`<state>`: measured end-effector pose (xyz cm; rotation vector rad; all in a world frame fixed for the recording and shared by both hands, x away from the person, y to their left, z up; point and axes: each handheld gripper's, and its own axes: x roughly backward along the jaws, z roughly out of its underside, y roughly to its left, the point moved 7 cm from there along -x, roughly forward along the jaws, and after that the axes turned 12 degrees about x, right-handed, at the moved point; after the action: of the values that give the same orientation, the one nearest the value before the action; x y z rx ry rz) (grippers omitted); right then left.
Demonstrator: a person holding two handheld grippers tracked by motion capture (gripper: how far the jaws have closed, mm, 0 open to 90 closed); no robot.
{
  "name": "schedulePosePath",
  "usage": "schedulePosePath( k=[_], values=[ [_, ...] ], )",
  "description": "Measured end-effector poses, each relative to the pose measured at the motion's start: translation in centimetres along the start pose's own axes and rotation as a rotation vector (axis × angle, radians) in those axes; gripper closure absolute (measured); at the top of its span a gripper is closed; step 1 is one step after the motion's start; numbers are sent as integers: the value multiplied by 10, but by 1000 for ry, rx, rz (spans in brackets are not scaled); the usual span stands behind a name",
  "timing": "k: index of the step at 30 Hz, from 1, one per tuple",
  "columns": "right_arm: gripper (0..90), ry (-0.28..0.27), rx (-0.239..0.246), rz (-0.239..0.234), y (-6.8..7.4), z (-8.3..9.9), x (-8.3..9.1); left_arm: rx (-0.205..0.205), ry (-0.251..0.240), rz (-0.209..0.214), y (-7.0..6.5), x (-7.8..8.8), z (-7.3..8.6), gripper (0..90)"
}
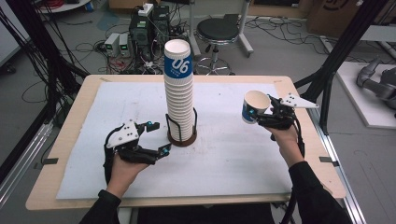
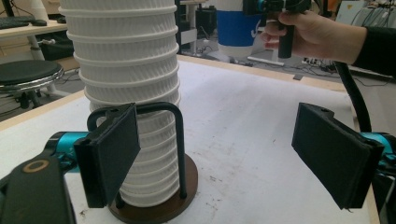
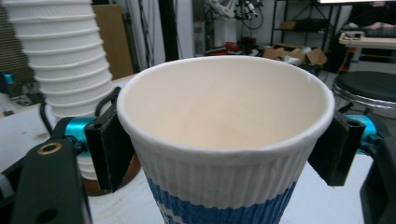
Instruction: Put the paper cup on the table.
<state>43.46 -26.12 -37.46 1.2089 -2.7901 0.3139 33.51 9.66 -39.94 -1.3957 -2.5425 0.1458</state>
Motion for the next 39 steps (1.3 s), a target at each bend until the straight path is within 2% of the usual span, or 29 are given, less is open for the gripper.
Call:
schedulePosePath(
  k=[4,9,12,18,29,39],
  values=[
    [208,15,-19,30,-6,4,-2,-2,5,2,0,0,1,152],
    [208,37,-20,62,-10,9,-7,-5,9,2,-1,-1,1,152],
    [208,55,-47,78,-13,14,-11,-6,7,3,0,-1,1,152],
    [209,86,-70,95,-17,23,-20,-3,7,4,0,-1,1,152],
    [209,88,-94,157,-25,37,-29,-4,6,5,-1,0,1,152],
    [210,126,-116,196,-31,59,-32,-4,10,9,-1,-1,3,152]
  ],
)
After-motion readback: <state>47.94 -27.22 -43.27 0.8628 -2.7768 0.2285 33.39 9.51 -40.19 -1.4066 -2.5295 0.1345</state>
